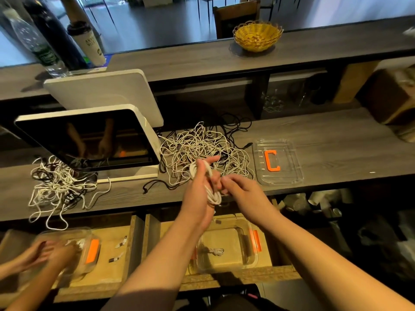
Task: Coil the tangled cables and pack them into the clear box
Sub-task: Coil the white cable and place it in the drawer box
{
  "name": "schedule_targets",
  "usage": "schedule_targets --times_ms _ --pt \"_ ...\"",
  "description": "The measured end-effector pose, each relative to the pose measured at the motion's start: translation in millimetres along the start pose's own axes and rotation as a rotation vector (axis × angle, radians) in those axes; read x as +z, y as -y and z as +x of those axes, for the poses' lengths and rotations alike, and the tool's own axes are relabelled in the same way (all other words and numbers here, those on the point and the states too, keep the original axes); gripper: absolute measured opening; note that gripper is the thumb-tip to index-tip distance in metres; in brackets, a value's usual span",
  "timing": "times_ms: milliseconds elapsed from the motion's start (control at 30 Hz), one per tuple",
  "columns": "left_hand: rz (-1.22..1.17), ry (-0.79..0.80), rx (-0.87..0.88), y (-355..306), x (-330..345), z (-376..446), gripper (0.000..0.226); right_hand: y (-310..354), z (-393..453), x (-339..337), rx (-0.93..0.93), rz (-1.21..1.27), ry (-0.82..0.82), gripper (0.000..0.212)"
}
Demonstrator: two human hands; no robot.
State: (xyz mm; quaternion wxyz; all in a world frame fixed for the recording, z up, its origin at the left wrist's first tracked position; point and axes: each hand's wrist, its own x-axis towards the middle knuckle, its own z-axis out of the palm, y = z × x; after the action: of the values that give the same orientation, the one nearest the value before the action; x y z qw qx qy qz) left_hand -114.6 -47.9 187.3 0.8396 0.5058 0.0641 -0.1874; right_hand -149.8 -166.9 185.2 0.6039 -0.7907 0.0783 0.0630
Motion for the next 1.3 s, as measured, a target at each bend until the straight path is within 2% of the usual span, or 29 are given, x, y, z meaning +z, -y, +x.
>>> schedule_targets --times_ms 33,100,200,267,333,400,500,667,767,867,1000,1067,1133,1233,1300 --pt "0.071 0.008 0.02 1.4 7.3 -3.1 0.046 4.1 -1.5 1.0 0.009 0.135 0.032 0.031" --pt "0.17 -0.005 0.054 -0.3 17.5 -9.1 0.047 8.1 -4.9 -2.3 0.01 0.221 0.034 0.039" --pt "0.198 -0.034 0.066 -2.4 27.9 -11.0 0.047 7.0 -11.1 -11.6 0.085 0.362 0.061 0.047" --pt "0.222 -0.073 0.065 -2.6 32.0 -11.4 0.046 4.6 -16.5 -11.0 0.085 0.374 0.119 0.04" --pt "0.239 -0.09 0.083 0.3 33.4 -12.3 0.045 3.1 -19.4 -8.8 0.062 0.366 0.165 0.023" --pt "0.248 -0.06 0.085 2.2 37.2 -15.6 0.046 5.2 -21.1 -13.8 0.073 0.413 0.207 0.014" --pt "0.247 -0.004 0.069 3.1 46.5 -20.0 0.046 4.0 -23.7 -29.0 0.099 0.528 0.31 0.016" --pt "0.273 -0.015 0.043 7.3 55.0 -16.8 0.045 -4.5 -20.3 -37.6 0.172 0.718 0.408 0.024" --pt "0.186 -0.067 0.024 14.3 54.5 -13.2 0.042 -11.0 -20.3 -40.1 0.19 0.742 0.448 0.028" --pt "-0.007 -0.149 -0.039 15.6 50.8 -9.3 0.039 -16.8 -25.0 -41.4 0.2 0.739 0.44 0.025" --pt "-0.16 -0.099 -0.161 7.0 48.7 -6.9 0.033 -23.0 -25.3 -51.7 0.223 0.662 0.372 0.022" --pt "-0.049 -0.081 -0.168 4.2 43.1 -6.7 0.032 -23.0 -25.0 -53.9 0.214 0.55 0.351 0.021" --pt "0.201 -0.107 -0.122 5.2 35.9 -6.3 0.033 -21.2 -27.0 -52.6 0.194 0.444 0.339 0.027" --pt "0.599 -0.198 0.032 8.0 33.4 -5.4 0.025 -19.9 -30.5 -53.6 0.179 0.358 0.353 0.034" --pt "0.808 -0.219 0.139 11.0 35.1 -3.2 0.034 -21.1 -30.5 -58.1 0.191 0.332 0.382 0.038"
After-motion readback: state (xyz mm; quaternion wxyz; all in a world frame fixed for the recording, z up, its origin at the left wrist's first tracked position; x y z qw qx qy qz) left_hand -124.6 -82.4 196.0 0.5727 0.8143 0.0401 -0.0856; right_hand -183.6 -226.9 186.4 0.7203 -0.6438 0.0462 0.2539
